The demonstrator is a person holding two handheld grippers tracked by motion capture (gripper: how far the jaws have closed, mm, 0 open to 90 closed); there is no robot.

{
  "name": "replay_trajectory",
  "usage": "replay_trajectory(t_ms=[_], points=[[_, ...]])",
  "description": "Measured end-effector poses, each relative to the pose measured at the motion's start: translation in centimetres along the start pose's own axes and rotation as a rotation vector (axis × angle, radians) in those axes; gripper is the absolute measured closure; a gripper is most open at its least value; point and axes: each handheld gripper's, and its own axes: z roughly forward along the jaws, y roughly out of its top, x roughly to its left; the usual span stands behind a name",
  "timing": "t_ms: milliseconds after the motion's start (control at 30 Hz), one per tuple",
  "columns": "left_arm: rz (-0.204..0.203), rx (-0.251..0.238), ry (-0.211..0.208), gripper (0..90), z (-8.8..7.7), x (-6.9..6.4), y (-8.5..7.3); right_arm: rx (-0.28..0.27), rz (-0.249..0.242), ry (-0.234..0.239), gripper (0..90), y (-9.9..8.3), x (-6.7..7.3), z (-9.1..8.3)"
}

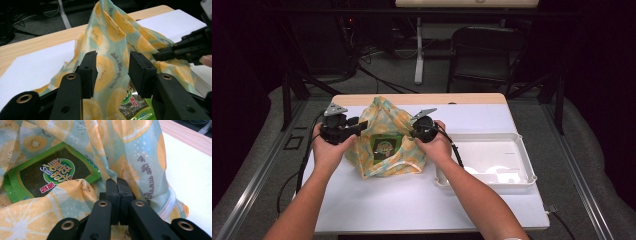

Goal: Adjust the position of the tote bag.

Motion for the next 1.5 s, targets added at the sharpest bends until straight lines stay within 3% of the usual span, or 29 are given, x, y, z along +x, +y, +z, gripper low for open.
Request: replay_trajectory(t_ms=[100,467,600,733,1067,1267,1500], points=[[0.005,0.011,-0.015,59.9,-0.1,-0.1,-0.5,0.006,-0.003,-0.001,90.0,0.0,0.0,0.0],[0.063,0.042,0.003,65.4,0.1,-1.1,-0.9,0.004,0.005,-0.002,90.0,0.1,0.1,-0.1],[0.071,0.045,0.013,73.5,0.5,-1.3,-1.1,0.005,0.003,0.0,90.0,0.1,0.1,-0.2],[0.065,0.059,0.021,84.2,0.9,-1.2,-1.6,-0.001,0.005,0.001,90.0,0.0,0.1,-0.2],[0.054,0.108,0.009,90.0,2.4,-1.1,-2.7,0.0,0.005,-0.003,90.0,-0.1,0.1,-0.2],[0.041,0.149,0.028,90.0,3.6,-0.5,-3.6,0.002,0.0,0.0,90.0,-0.1,0.1,-0.2],[0.057,0.177,0.091,90.0,4.7,0.1,-4.0,0.004,-0.007,-0.005,90.0,-0.1,0.1,-0.2]])
